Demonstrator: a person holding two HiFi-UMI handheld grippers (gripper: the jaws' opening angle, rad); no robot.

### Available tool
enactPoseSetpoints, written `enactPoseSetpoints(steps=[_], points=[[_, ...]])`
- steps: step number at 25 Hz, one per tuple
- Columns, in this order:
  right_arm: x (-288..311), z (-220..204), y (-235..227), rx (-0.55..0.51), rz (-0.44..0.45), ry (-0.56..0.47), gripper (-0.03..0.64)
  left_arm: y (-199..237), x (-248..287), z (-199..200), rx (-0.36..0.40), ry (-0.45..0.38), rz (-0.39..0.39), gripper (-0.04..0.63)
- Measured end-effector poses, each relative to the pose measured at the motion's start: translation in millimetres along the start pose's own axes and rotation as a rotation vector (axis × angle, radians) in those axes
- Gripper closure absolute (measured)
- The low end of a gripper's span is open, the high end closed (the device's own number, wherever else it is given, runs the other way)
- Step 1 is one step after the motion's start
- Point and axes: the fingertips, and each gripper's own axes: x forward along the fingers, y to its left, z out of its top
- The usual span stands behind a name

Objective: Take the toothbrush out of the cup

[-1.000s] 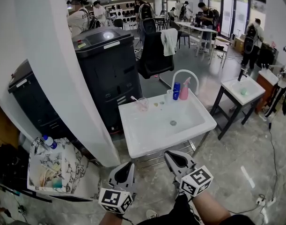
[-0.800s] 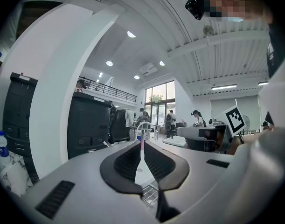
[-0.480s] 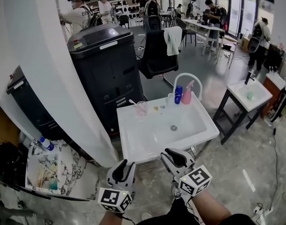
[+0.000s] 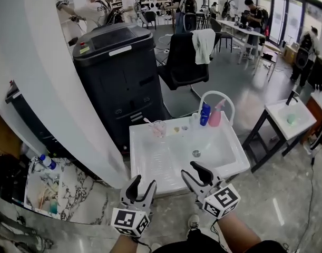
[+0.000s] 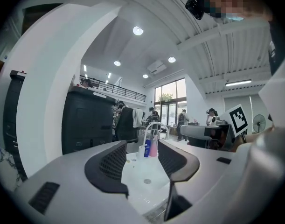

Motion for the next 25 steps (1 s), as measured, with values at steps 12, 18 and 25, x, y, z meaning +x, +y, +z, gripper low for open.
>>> enactPoseSetpoints(steps=[12,18,25], points=[[40,8,-76,-0.001,0.098,0.004,0.425,7,72,10,0.015,-0.01,0.121,0.337],[44,12,-111,0.013,0.138,0.001,0.425,-3,100,11,0.009,-0.009,0.171,0.331],[41,13,-138,0.042,0.18,-0.015,0.425,-23,121,17,0.03,-0.014,0.208,0.331]])
